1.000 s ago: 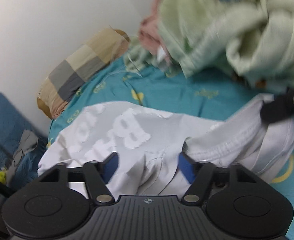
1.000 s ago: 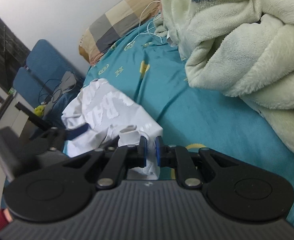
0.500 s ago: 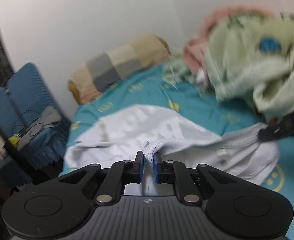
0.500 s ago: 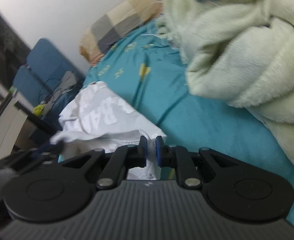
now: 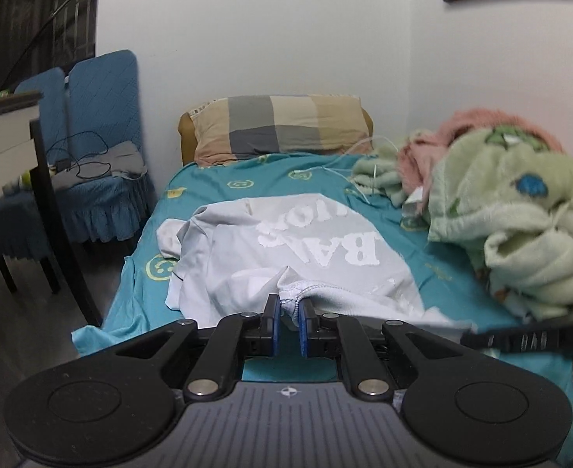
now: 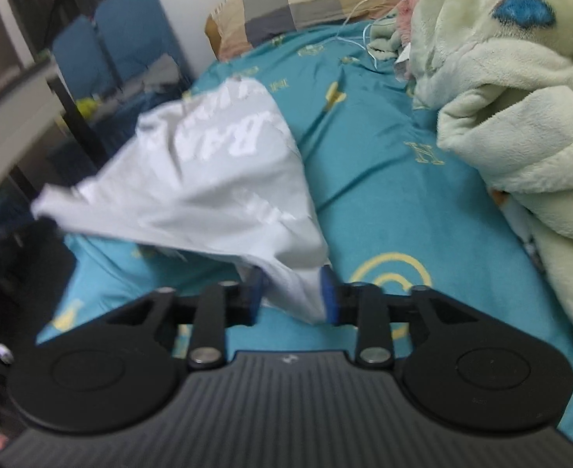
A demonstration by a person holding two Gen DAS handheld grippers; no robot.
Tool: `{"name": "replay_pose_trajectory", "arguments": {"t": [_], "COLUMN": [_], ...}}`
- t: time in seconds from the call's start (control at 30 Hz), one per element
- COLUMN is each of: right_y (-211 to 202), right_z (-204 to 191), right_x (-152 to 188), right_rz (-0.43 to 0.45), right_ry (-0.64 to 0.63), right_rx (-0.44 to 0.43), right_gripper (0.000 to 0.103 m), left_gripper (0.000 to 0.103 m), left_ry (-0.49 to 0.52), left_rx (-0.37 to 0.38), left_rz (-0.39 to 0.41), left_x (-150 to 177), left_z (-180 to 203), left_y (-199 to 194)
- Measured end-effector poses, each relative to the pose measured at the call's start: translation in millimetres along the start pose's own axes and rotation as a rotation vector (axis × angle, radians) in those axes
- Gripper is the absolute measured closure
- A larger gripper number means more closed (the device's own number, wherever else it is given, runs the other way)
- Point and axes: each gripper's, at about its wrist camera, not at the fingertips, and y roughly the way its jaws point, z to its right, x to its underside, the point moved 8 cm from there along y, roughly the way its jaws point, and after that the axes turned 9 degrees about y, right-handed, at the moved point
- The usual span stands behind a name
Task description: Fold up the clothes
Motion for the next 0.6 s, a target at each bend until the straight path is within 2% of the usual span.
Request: {"name": "replay_pose_trajectory", "arguments": {"t": [0.13, 0.27, 0.43, 0.6], "right_y": [11.1, 14.6, 15.1, 8.3], "right_z": [-8.1, -24.6, -47.1, -71.0], "right_x": [13.6, 20.8, 28.6, 33.3], "right_rz": [-0.07, -0.056, -0.043, 0.019], "right_ry": [-0.063, -0.139, -0.172, -0.241], "right_rx": [0.01, 0.001, -0.063, -0.072], "right_gripper": [0.061, 0.06, 0.061, 0.054], "left_gripper": [0.093, 0.093, 0.093, 0.092], "left_ry": [-0.046, -0.081, -0.104, -0.135], "left_rx": [0.004, 0.012, 0.014, 0.017], "left_rz": [0.02, 0.028, 0.034, 0.042], "left_x": [-5.2, -6.7, -8.6, -11.3], "left_z": [-6.8, -11.2, -13.1, -15.4], "left_y": [-2.6, -5.6, -5.6, -5.0]}}
